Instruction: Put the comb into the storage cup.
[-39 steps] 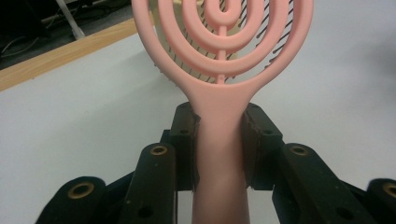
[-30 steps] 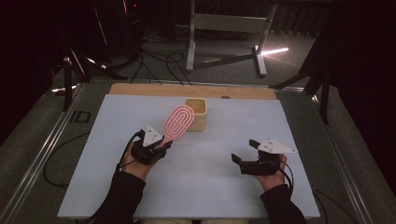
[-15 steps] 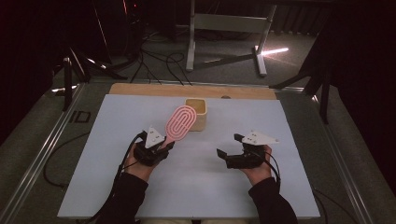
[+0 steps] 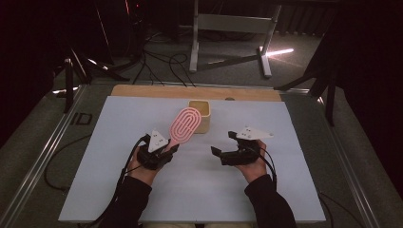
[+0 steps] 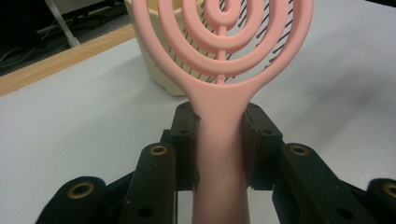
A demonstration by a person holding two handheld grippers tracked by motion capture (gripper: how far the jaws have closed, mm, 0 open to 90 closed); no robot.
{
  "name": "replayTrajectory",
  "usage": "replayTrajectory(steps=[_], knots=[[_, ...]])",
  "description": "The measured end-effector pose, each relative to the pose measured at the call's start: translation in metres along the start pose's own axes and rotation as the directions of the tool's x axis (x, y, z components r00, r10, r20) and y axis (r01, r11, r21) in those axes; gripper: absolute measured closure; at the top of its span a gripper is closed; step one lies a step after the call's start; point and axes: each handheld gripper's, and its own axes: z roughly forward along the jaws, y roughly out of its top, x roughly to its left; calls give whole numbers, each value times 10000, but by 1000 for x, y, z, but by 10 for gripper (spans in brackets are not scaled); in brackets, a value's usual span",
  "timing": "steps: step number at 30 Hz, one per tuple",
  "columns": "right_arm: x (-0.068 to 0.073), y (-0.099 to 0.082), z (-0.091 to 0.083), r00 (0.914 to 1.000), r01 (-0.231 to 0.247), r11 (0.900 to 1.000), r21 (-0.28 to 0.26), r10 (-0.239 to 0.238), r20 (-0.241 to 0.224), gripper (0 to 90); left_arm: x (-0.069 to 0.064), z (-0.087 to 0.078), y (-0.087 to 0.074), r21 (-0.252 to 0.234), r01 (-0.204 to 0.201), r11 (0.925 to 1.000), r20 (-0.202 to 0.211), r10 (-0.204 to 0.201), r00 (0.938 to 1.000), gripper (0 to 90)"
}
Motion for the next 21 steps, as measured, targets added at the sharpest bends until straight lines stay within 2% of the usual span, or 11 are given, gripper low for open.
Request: replayTrajectory(steps=[3,9,13,18,21], knots=[[3,9,5,9983,-164,9998,-121,157,-553,84,-2,1,0,-18,-83,10000,80,83,9999,700],[7,19,14,9956,-156,9998,-81,148,-925,85,-4,3,-1,-251,-163,9996,466,175,9988,700],[12,25,20,9943,-97,9999,-98,86,-1058,85,-8,5,-2,-245,-196,9995,564,210,9982,700],[18,33,29,9941,-79,10000,5,79,-1085,85,-13,7,-1,-225,-503,9985,797,520,9955,700],[20,37,34,9932,-292,9996,-10,289,-1126,86,-16,9,-1,-221,-574,9981,842,590,9947,699]])
